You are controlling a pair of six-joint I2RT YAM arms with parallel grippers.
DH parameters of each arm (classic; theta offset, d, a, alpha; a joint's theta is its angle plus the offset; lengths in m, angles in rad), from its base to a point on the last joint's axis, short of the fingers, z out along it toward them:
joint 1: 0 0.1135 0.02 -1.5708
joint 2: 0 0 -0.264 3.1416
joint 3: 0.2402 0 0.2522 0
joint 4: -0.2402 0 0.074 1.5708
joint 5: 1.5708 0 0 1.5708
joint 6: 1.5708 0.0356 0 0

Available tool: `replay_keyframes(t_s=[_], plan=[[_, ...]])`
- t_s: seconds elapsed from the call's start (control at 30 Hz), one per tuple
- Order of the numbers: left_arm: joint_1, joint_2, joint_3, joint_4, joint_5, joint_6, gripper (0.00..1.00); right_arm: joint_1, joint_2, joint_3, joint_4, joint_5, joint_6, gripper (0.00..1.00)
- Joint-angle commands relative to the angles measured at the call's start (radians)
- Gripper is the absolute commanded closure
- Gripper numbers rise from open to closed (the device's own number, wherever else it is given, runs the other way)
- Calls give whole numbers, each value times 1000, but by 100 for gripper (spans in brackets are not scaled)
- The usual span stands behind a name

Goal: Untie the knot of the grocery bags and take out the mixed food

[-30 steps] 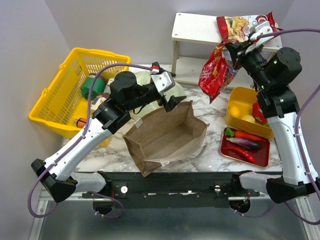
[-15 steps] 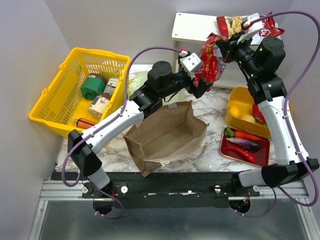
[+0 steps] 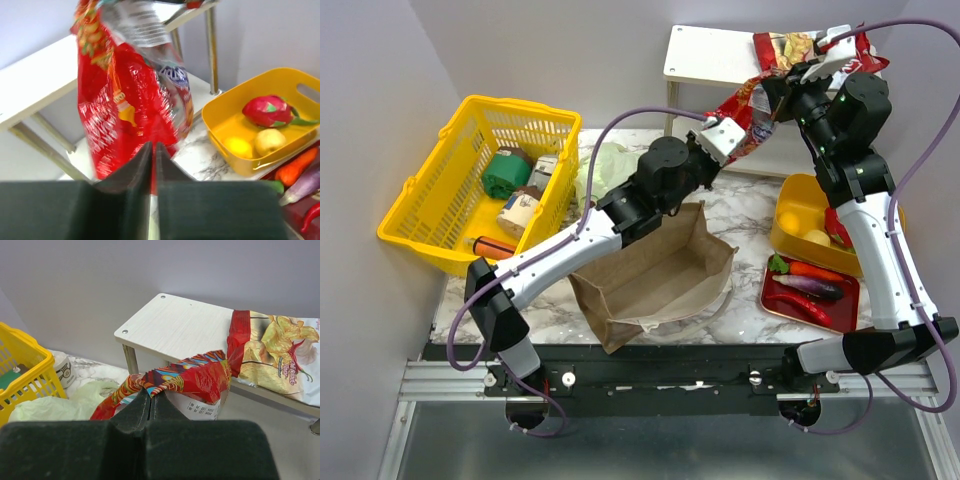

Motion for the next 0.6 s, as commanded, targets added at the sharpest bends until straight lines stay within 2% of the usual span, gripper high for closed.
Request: replay_keyframes(t_s=[0.0, 0.1, 0.13, 0.23, 0.4, 0.5, 0.57], plan=[[92, -60, -43, 38, 27, 9, 100, -4, -59, 23, 178, 64, -17, 100], [197, -129, -73, 50, 156, -29, 100, -9, -73, -4, 172, 104, -60, 100], [220, -145, -77, 50, 263, -20, 100, -15, -82, -23, 158, 110, -71, 100], [306, -204, -105, 50, 412, 53, 100, -38, -101, -70, 110, 84, -123, 100], [349, -218, -88, 44, 480, 115, 100, -92, -133, -127, 26, -83, -207, 100], [349, -195, -67, 37, 532, 52, 100, -98, -156, -176, 26, -160, -235, 99], [344, -186, -71, 30, 566, -3, 100, -99, -152, -182, 14, -143, -215, 100]])
